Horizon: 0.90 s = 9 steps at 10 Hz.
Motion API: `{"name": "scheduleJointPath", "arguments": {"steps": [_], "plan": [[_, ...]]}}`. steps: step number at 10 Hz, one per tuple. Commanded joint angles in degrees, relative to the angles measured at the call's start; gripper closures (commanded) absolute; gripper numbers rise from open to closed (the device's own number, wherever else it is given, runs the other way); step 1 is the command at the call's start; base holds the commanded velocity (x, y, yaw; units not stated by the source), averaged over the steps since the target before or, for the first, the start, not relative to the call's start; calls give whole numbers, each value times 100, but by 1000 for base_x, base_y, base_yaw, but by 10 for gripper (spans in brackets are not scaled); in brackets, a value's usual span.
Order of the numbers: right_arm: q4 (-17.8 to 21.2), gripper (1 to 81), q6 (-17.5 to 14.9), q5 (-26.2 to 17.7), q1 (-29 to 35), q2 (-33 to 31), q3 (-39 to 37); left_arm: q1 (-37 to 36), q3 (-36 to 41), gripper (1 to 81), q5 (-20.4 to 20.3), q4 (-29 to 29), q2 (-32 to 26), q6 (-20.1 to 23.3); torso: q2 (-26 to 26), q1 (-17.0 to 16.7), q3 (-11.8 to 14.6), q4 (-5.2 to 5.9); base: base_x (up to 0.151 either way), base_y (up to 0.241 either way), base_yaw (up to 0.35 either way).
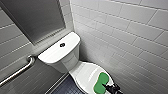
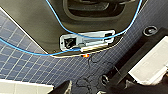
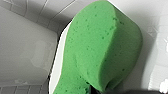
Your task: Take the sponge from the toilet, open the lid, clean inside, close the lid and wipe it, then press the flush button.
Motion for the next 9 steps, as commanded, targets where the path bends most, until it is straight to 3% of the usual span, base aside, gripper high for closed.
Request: {"name": "scheduleJointPath", "arguments": {"steps": [1,3,6,9], "plan": [[-48,811,32,-143,499,-90,17,315,83,10,591,-54,28,-17,0,0,0,0,0,0,0],[-276,811,244,-135,578,-335,357,315,83,10,591,-54,46,-17,0,0,0,0,0,0,0],[-347,811,235,-135,1017,-1494,2185,271,101,10,477,-2,81,18,0,0,0,0,0,0,0],[-303,811,244,-2,826,-2234,3119,192,101,10,425,7,90,36,0,0,-2,0,0,0,0]]}}
